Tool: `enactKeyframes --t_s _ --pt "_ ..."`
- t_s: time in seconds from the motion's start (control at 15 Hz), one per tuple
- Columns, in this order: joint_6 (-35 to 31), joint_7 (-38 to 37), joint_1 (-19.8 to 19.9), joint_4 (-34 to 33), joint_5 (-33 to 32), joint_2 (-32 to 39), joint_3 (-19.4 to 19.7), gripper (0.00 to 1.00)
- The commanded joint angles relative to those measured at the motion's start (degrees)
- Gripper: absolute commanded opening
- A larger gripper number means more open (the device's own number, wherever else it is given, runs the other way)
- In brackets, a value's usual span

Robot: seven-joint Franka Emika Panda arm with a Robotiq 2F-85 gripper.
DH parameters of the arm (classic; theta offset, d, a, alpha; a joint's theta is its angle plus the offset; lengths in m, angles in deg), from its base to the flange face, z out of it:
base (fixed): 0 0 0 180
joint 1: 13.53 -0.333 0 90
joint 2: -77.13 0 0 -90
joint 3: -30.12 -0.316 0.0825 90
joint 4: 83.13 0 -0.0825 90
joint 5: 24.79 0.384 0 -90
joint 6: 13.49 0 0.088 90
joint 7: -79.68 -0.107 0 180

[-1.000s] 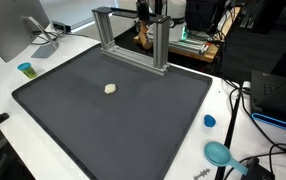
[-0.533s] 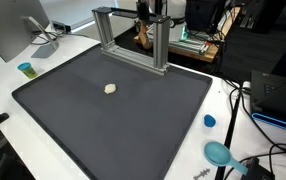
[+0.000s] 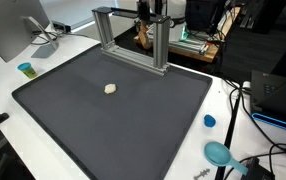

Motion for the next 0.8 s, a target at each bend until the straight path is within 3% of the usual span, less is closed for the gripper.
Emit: enactKeyframes --t_s 0.0,0.33,0.73 --pt "2.0 7.6 -1.8 -1.2 3.8 1.1 3.6 0.24" --pt "2.5 12.3 -1.1 -1.6 6.0 1.5 4.4 0.21" --pt "-2.9 9.8 0.7 -2.5 4.3 0.7 3.2 0.21"
